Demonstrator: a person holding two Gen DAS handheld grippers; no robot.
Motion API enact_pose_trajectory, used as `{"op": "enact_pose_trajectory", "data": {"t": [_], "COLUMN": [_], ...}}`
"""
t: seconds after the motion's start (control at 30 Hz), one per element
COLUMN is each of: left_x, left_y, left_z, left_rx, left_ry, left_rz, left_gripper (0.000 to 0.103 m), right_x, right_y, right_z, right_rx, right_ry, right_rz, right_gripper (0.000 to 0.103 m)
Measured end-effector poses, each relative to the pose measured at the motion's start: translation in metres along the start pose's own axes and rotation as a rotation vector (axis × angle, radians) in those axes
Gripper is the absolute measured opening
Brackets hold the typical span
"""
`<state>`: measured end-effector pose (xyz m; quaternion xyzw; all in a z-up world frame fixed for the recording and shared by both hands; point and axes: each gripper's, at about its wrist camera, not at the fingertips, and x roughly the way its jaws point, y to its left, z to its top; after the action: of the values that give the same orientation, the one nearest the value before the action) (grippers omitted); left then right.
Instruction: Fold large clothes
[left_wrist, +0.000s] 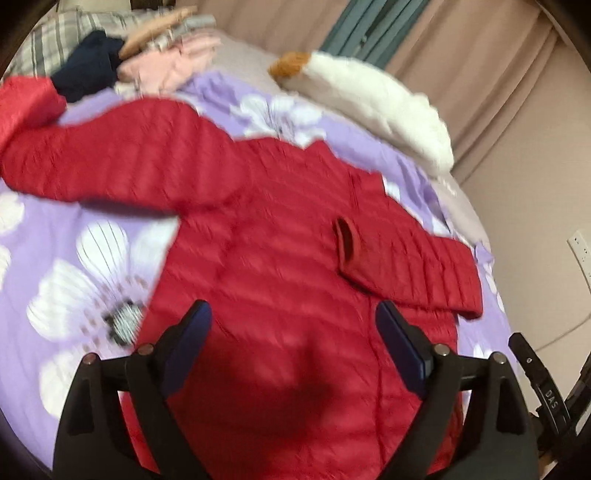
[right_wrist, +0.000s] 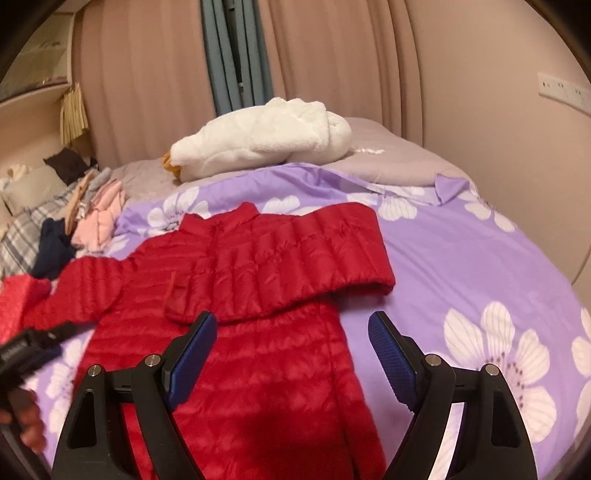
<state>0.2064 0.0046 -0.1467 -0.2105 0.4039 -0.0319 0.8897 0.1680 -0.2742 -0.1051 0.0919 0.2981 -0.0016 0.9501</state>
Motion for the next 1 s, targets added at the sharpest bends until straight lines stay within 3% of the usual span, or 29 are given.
{"op": "enact_pose_trajectory", "data": {"t": [0.13, 0.27, 0.43, 0.57, 0.67, 0.8, 0.9, 1.0], "left_x": [0.013, 0.034, 0.092, 0.129, 0.161, 0.172, 0.175, 0.162], "left_y": [-0.030, -0.049, -0.059, -0.059, -0.068, -0.082, -0.079, -0.063], "left_z": [-0.002, 0.006, 0.009, 0.022, 0.030, 0.040, 0.057, 0.074], "left_rx": [0.086, 0.114, 0.051, -0.021, 0.038, 0.125, 0.122, 0.149], "left_ry": [0.019, 0.030, 0.150, 0.162, 0.181, 0.129, 0.081, -0.022], "left_rz": [0.030, -0.024, -0.082, -0.110, -0.069, -0.032, 0.038, 0.130], "left_gripper": [0.089, 0.089, 0.085, 0.080, 0.060, 0.021, 0.016, 0.015], "right_x": [-0.003, 0.010, 0.028, 0.044, 0.051, 0.061, 0.064, 0.067], "right_y": [-0.006, -0.016, -0.035, -0.048, -0.057, -0.063, -0.066, -0.069], "right_z": [0.001, 0.007, 0.008, 0.006, 0.001, -0.002, -0.002, 0.001], "right_rx": [-0.016, -0.020, 0.009, 0.032, 0.046, 0.010, 0.002, 0.002], "right_ry": [0.012, 0.032, 0.032, 0.073, 0.072, 0.090, 0.094, 0.084], "right_rz": [-0.044, -0.084, -0.099, -0.073, -0.087, -0.132, -0.152, -0.169], "right_gripper": [0.083, 0.083, 0.083, 0.083, 0.083, 0.083, 0.083, 0.083]}}
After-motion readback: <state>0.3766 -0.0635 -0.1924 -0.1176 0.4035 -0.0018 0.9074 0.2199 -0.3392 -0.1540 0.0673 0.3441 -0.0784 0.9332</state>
